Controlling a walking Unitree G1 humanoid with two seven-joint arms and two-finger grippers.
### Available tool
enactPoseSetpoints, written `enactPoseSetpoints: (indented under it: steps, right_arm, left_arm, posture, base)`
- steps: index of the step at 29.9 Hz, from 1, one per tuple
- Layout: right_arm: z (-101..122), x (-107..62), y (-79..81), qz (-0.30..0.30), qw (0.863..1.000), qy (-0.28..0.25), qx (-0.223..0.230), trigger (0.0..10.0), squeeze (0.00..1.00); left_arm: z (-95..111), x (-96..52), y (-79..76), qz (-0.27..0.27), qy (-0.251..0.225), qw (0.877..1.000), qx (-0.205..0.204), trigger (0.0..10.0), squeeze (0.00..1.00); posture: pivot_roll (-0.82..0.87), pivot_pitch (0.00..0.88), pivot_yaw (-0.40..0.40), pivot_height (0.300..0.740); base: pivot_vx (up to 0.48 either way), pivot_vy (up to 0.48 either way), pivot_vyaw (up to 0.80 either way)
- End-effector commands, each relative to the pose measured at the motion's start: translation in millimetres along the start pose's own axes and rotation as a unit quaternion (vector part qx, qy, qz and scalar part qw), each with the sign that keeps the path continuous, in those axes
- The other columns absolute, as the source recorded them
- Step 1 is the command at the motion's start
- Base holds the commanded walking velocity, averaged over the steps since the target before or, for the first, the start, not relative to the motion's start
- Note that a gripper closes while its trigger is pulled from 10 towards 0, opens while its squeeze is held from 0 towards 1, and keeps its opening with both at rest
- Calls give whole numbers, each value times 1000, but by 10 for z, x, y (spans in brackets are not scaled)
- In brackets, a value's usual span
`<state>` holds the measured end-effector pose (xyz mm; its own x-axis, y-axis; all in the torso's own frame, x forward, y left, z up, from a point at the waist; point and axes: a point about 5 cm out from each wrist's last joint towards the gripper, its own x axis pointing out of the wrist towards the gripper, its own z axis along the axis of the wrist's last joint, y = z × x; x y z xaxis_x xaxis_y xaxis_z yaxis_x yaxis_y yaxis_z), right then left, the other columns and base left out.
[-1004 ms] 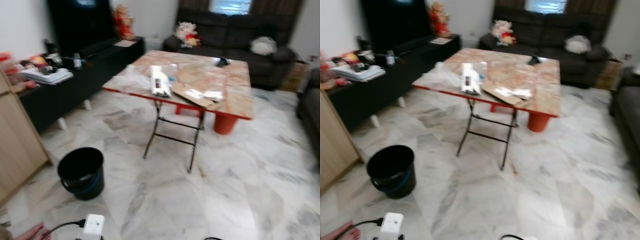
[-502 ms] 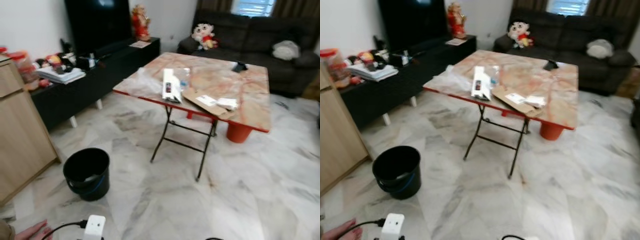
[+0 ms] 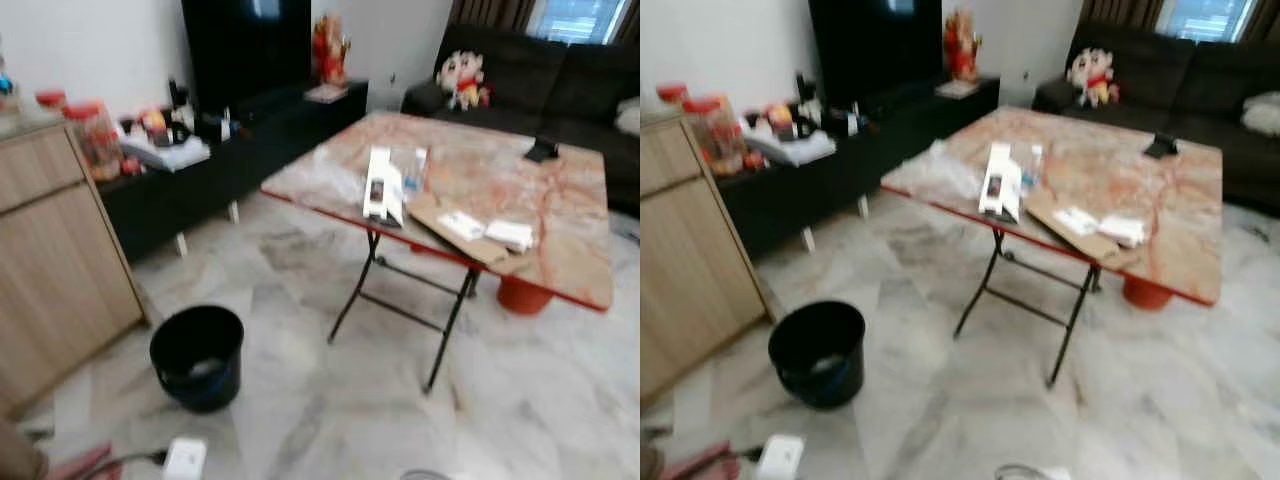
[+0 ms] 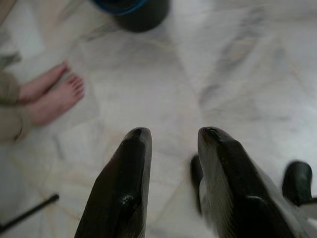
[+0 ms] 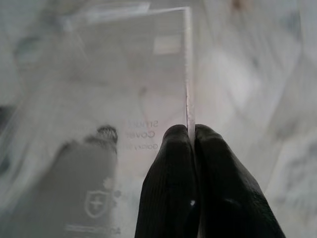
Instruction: Picking trash to rubbish bin
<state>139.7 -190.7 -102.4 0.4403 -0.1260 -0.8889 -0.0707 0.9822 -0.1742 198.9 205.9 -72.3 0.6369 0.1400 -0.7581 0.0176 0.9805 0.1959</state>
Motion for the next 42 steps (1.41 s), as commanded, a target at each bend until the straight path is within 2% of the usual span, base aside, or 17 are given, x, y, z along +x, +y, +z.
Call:
enactPoseSetpoints:
  steps: [1, 9, 13, 17, 23, 26, 37, 42]
  right_arm:
    - [168, 11, 117, 14, 1000, -25, -1, 10000, 0]
    - [171, 12, 103, 10, 1000, -24, 0, 10000, 0]
    - [167, 11, 122, 13, 999, -24, -25, 10000, 0]
    - [196, 11, 139, 17, 999, -31, -6, 10000, 0]
    - [207, 13, 124, 15, 999, -33, -20, 10000, 0]
    - [206, 14, 112, 12, 999, -30, -29, 10000, 0]
    - [169, 12, 91, 11, 999, -26, -18, 10000, 0]
    - [171, 12, 80, 9, 999, -28, -14, 10000, 0]
  left_arm:
    - [-109, -22, 125, 14, 18, 1000, 10, 10000, 0]
    - [-112, -23, 129, 15, 19, 1000, 6, 10000, 0]
    - [-117, -24, 129, 17, 19, 1000, 3, 10000, 0]
    - [-126, -26, 134, 19, 20, 1000, -3, 10000, 0]
    - [-128, -27, 144, 22, 20, 1000, -5, 10000, 0]
    - [-130, -28, 146, 23, 20, 1000, -6, 10000, 0]
    - [-134, -29, 151, 25, 20, 999, -12, 10000, 0]
    - [-137, -30, 157, 26, 20, 999, -12, 10000, 0]
  posture:
    - [117, 0, -60, 740]
    - [118, 0, -64, 740]
    - [119, 0, -65, 740]
    - [120, 0, -71, 740]
    - [125, 0, -78, 740]
    - [125, 0, -78, 740]
    - [127, 0, -84, 740]
    - [127, 0, -84, 740]
  base:
    - [334, 0, 800]
    - [333, 0, 0]
    - [336, 0, 400]
    - [334, 0, 600]
    - [332, 0, 0]
    - [334, 0, 800]
    - [334, 0, 781]
    - [332, 0, 0]
